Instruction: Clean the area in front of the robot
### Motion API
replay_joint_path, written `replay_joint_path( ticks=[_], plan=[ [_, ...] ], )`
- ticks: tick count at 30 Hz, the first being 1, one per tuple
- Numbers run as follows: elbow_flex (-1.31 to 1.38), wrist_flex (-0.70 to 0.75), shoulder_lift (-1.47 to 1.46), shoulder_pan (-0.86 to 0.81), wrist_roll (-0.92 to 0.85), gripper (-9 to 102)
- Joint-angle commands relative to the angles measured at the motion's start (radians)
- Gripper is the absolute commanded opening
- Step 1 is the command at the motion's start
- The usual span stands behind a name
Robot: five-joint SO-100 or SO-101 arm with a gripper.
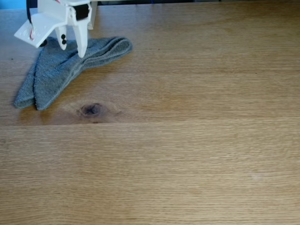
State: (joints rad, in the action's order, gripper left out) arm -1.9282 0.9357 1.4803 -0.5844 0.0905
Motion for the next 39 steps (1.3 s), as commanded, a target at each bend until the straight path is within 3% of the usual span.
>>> replay_joint_path(
  ticks=[1, 8, 17, 26, 32, 39],
  plan=[
    [0.029, 0.054, 0.178, 0.155, 0.041, 14],
    [0.028, 0.110, 0.285, 0.437, 0.118, 0],
    [0.028, 0.216, 0.377, 0.630, 0.206, 0],
    [0.026, 0.221, 0.454, 0.660, 0.216, 0],
    [0.018, 0.279, 0.611, 0.591, 0.227, 0],
    [-0.304, 0.265, 1.023, 0.525, 0.158, 0]
  ],
)
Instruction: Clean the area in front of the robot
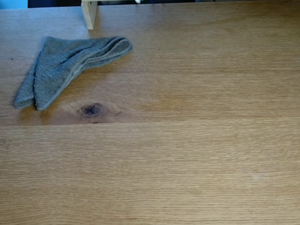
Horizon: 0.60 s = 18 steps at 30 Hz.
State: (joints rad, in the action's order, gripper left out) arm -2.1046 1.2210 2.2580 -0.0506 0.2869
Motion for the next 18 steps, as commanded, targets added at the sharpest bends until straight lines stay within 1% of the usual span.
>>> replay_joint_path(
  ticks=[1, 6, 9, 12, 15, 18],
  plan=[
    [-0.206, -0.031, 0.310, -0.003, -0.049, 0],
    [-0.594, -0.077, 0.635, 0.048, -0.094, 0],
    [-0.784, -0.097, 0.782, 0.060, -0.109, 0],
    [-0.931, -0.092, 0.893, 0.074, -0.114, 0],
    [-1.037, -0.040, 1.015, 0.100, -0.098, 0],
    [-1.101, -0.012, 1.046, 0.104, -0.089, 0]
  ],
)
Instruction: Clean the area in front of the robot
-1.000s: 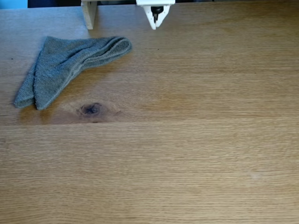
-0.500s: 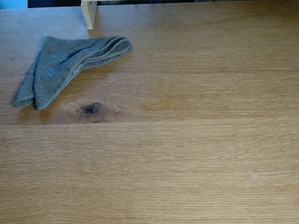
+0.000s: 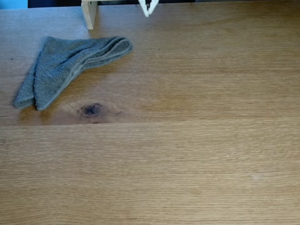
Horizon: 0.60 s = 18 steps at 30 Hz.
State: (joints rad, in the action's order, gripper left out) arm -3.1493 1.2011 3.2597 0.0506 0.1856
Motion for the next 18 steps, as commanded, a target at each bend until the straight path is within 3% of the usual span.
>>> replay_joint_path(
  ticks=[1, 15, 18],
  plan=[
    [-0.077, 0.011, 0.044, -0.002, 0.005, 0],
    [-0.213, 0.060, 0.046, 0.023, -0.046, 0],
    [-0.213, 0.061, 0.046, 0.015, -0.049, 5]
  ],
)
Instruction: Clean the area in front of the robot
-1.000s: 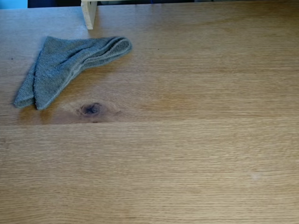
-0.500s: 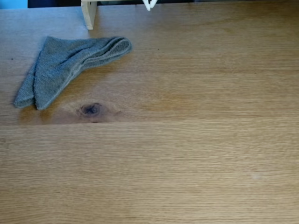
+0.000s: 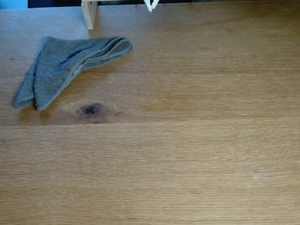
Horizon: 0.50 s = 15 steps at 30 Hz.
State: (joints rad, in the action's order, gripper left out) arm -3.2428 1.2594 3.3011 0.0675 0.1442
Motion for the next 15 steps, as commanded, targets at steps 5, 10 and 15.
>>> replay_joint_path(
  ticks=[5, 10, 15],
  plan=[
    [-0.120, 0.003, 0.005, -0.003, -0.008, 6],
    [-0.120, 0.003, 0.005, -0.003, -0.008, 4],
    [-0.120, 0.003, 0.005, -0.003, -0.008, 3]
  ],
)
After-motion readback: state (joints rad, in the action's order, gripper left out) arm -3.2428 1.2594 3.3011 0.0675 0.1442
